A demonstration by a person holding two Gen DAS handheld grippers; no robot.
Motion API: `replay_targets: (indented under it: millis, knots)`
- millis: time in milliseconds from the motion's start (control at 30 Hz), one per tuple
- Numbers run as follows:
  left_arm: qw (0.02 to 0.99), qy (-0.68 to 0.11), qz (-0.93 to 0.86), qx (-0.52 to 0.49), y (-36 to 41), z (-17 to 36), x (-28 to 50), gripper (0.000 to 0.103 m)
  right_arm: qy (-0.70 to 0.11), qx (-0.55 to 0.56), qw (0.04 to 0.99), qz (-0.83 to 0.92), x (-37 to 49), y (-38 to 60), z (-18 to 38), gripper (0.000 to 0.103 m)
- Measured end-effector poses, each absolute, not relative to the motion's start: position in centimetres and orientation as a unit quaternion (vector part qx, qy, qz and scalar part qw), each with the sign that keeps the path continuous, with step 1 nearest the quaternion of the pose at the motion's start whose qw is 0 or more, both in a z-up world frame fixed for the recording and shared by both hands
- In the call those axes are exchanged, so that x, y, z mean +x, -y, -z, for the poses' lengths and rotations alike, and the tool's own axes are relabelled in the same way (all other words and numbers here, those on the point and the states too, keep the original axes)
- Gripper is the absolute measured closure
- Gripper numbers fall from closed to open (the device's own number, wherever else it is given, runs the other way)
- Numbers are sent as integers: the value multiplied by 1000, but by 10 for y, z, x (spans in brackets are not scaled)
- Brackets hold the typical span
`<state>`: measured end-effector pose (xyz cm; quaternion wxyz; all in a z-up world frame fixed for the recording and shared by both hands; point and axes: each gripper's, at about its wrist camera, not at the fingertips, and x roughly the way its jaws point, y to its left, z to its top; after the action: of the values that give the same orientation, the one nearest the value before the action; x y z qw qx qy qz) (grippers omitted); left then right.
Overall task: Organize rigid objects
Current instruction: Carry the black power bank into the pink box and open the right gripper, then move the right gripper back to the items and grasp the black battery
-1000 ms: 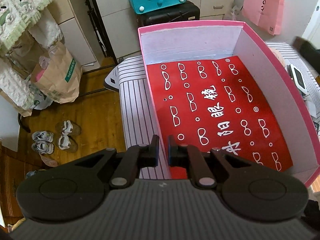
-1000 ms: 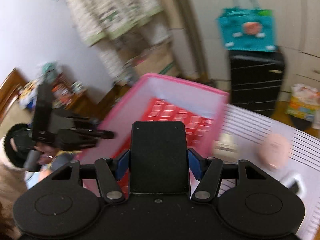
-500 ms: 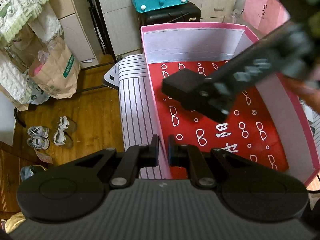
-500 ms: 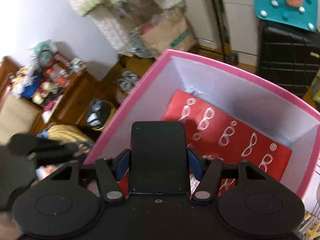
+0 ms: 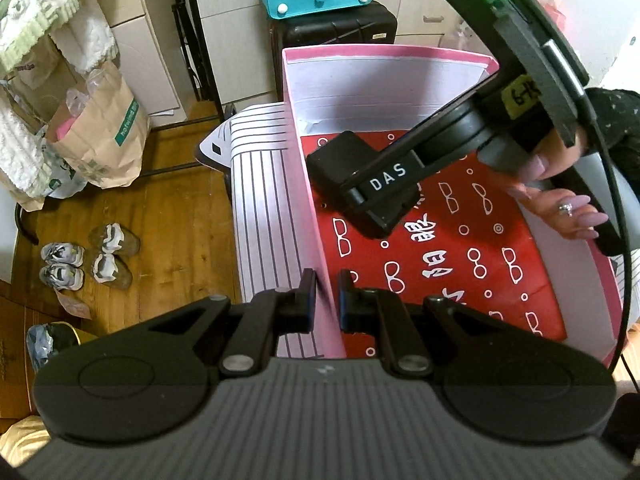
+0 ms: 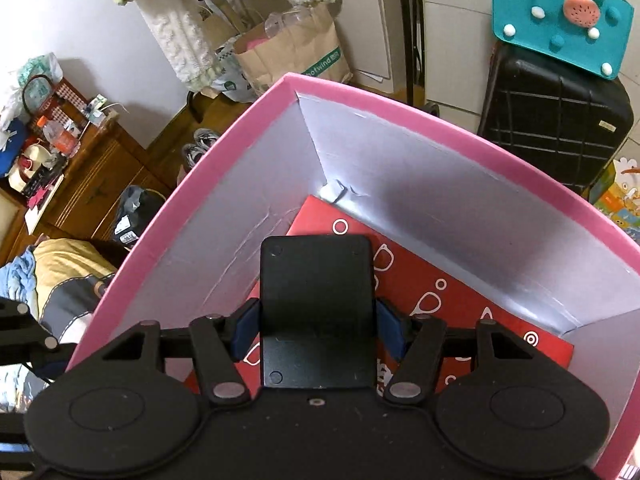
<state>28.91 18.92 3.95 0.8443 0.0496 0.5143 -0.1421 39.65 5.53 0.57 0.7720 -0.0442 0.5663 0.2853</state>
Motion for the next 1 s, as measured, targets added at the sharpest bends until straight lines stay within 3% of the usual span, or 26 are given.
replay_targets:
  millis: [167,433,633,1000]
  knots:
    - [846,-514,137,46,-189,-40,289,93,-563,-26,774,-290,394,-51,-12,33]
    - [843,-517,136,51,-187,-40,288,93,-494,3,811,-312,354,6,-89,31]
    - [841,-523,130,45,-187,-41,290,93,-463,9,833,-304,304,62,-116,31]
    - [859,-498,116,6,-193,-42,282,94,-476,31,852,-217,223,166,-78,30]
